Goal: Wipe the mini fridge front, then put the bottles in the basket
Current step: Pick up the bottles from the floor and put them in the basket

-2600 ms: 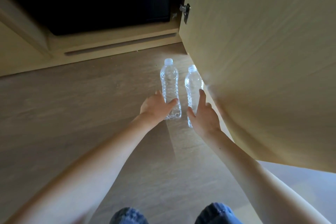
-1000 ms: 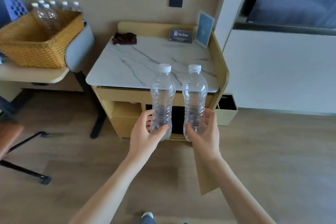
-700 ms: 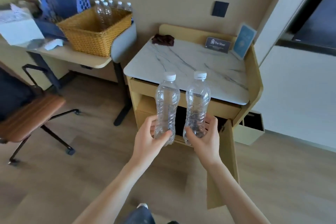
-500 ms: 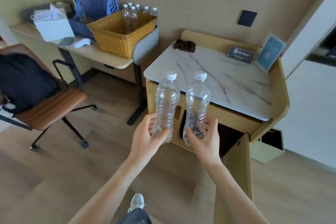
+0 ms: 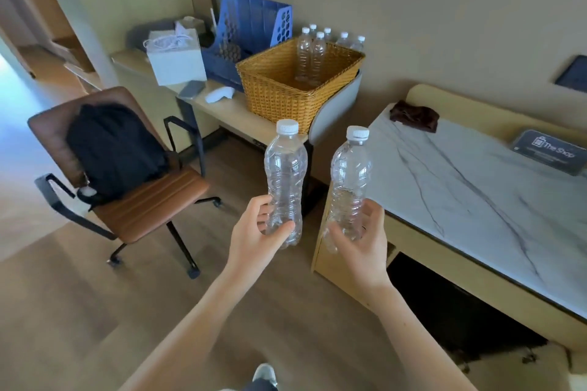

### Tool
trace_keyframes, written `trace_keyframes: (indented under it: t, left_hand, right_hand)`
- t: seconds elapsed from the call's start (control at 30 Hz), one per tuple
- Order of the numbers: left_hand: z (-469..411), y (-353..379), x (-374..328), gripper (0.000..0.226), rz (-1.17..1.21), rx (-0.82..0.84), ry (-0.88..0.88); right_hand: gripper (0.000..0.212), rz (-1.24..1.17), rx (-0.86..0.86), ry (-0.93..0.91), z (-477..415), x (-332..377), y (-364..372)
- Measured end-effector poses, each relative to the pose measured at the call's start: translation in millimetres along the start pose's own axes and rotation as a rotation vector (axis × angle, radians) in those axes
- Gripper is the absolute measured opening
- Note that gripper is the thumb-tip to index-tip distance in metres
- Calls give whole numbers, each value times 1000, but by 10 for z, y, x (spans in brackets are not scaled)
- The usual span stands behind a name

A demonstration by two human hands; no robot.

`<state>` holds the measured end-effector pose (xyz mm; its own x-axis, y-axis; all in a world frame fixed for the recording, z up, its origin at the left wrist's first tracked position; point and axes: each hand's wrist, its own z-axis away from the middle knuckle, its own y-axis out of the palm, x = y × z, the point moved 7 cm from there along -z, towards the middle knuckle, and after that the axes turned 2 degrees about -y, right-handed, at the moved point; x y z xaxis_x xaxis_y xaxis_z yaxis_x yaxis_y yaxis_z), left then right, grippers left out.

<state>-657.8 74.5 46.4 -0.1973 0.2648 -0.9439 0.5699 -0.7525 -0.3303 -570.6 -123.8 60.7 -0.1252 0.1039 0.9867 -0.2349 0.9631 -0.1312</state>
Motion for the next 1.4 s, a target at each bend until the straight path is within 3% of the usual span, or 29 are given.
trace_keyframes:
  t: [0.3,0.6,0.93,1.23,1.4]
  left_hand:
    - [-1756,-473,-150,57,-20,-14,58]
    - [-3229,-138,-113,51,5,27,69]
    - [-5360,168,-889,60,3,59,177]
    - [-6827,717,-964,65,-106,173,204]
    - [-7448,1071,-770,57,-161,299,208]
  right_hand:
    - [53,58,-2,-37,-1417,184,951]
    - [57,86,-18,-109,-2923,55,1376]
    - [57,61,-98,-243,-5063,416,1512]
    - [63,132,-142,-168,-6292,160,1737]
    - [65,173,-225,-79,-6831,-186,1883]
